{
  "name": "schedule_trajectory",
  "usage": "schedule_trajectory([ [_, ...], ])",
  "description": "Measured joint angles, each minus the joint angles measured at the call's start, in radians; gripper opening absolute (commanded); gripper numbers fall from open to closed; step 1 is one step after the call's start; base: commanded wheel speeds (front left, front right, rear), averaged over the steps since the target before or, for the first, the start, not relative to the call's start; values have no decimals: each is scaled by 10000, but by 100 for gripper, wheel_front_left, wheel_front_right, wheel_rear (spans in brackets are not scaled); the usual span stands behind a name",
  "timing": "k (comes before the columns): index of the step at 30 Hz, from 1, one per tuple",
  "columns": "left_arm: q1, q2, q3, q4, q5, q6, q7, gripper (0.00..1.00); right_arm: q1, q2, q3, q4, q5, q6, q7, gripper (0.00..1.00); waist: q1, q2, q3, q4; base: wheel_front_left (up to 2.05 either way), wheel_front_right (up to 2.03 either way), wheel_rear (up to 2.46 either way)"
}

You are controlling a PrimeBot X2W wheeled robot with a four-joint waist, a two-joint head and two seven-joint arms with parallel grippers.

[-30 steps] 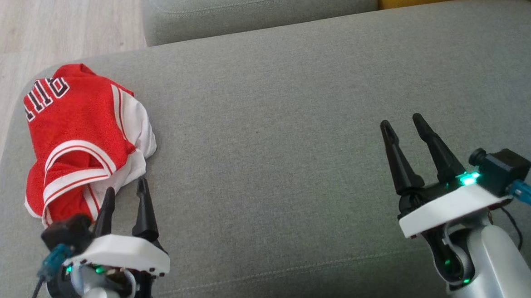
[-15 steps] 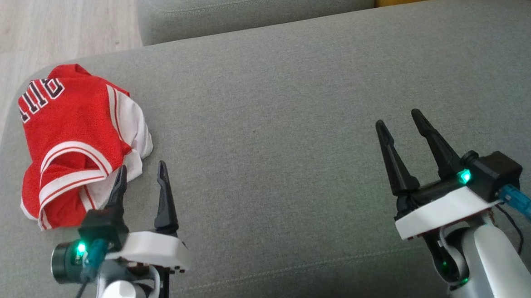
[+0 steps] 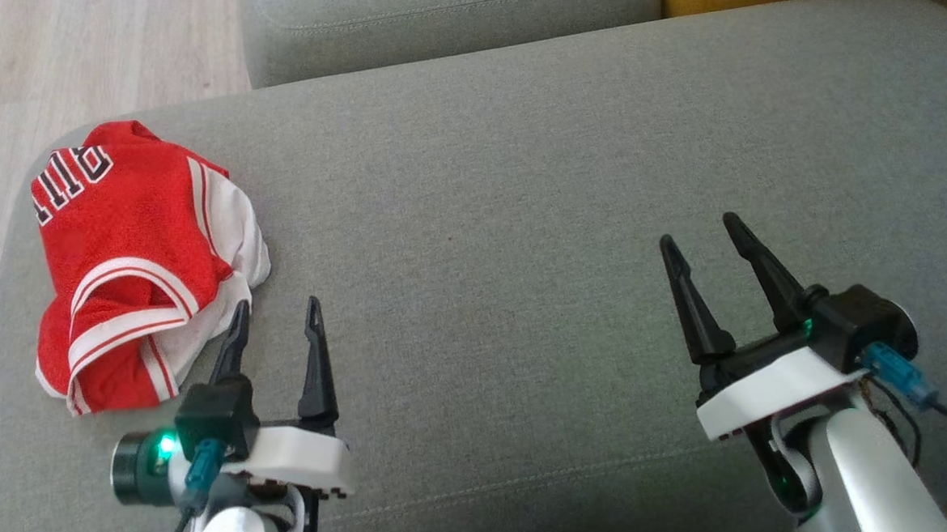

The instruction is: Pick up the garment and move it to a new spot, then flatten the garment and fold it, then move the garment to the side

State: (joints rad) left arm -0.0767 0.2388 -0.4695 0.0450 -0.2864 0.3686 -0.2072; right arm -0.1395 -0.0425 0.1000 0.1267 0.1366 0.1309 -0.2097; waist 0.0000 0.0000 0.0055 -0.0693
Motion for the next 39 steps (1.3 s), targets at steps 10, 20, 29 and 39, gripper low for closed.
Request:
schedule_trajectory([
  [10, 325, -880, 1049, 67, 483, -986, -337, 100, -2, -2, -65, 314, 391, 0, -291, 100, 0, 0, -31, 12, 0, 0, 0],
  [20, 733, -1691, 2393, 1152, 456, -2420, -424, 100, -2, -8, 173, 600, 587, 0, -428, 100, 0, 0, -93, 26, 0, 0, 0],
  [29, 731, -1835, 2915, 1231, 926, -2736, -424, 100, -5, -8, 132, 736, 548, 0, -428, 100, 0, 0, -83, 29, 0, 0, 0],
  [39, 724, -1873, 2842, 1189, 1674, -2612, -424, 100, -137, -8, 10, 702, -180, 0, -428, 100, 0, 0, -45, 56, 0, 0, 0],
])
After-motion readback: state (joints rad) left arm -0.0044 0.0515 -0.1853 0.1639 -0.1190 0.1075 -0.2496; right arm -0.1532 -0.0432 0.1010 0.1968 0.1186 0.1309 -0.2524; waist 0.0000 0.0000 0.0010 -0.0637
